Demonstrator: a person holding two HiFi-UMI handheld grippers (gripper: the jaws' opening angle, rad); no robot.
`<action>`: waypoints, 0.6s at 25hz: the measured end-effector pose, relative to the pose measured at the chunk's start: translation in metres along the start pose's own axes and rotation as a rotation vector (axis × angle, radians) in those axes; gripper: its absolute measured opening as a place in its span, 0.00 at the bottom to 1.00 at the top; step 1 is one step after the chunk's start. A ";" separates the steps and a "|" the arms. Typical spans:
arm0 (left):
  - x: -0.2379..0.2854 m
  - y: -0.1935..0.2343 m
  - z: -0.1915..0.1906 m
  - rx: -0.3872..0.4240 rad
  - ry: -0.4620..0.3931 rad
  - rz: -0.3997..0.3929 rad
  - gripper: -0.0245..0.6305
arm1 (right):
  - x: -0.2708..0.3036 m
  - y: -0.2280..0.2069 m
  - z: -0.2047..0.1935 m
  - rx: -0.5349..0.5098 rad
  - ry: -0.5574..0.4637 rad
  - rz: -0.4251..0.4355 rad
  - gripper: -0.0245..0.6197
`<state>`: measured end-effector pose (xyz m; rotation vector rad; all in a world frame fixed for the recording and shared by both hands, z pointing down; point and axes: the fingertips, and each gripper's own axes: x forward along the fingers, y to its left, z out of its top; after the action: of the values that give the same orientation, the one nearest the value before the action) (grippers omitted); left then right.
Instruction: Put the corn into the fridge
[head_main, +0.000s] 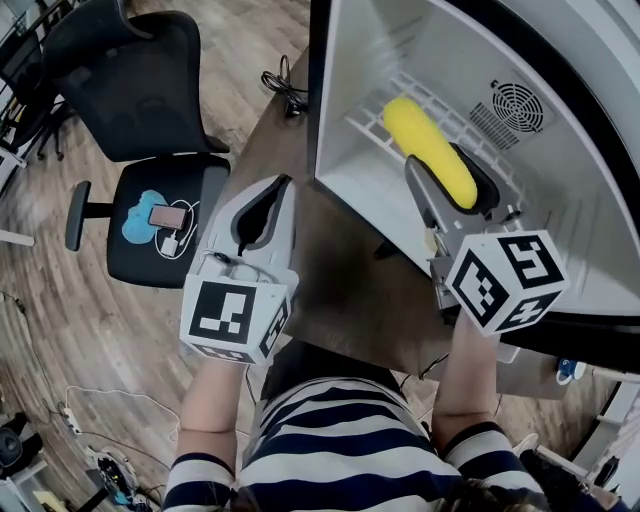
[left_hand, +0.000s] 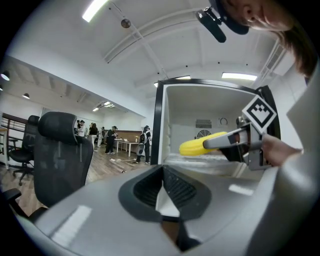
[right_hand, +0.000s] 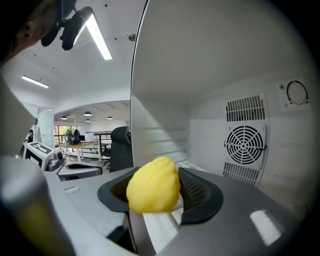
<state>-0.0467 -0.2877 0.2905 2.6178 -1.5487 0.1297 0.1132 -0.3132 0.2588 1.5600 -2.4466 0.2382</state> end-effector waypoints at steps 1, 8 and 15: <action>0.002 0.001 0.000 -0.001 -0.001 0.000 0.04 | 0.003 -0.002 0.000 -0.006 0.001 -0.007 0.41; 0.014 0.007 -0.001 -0.017 -0.009 0.001 0.04 | 0.017 -0.014 0.001 -0.059 0.019 -0.048 0.41; 0.022 0.009 -0.007 -0.028 -0.004 -0.007 0.04 | 0.025 -0.013 -0.006 -0.082 0.049 -0.016 0.41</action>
<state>-0.0438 -0.3104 0.3000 2.6032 -1.5313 0.1013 0.1154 -0.3383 0.2719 1.5208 -2.3749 0.1693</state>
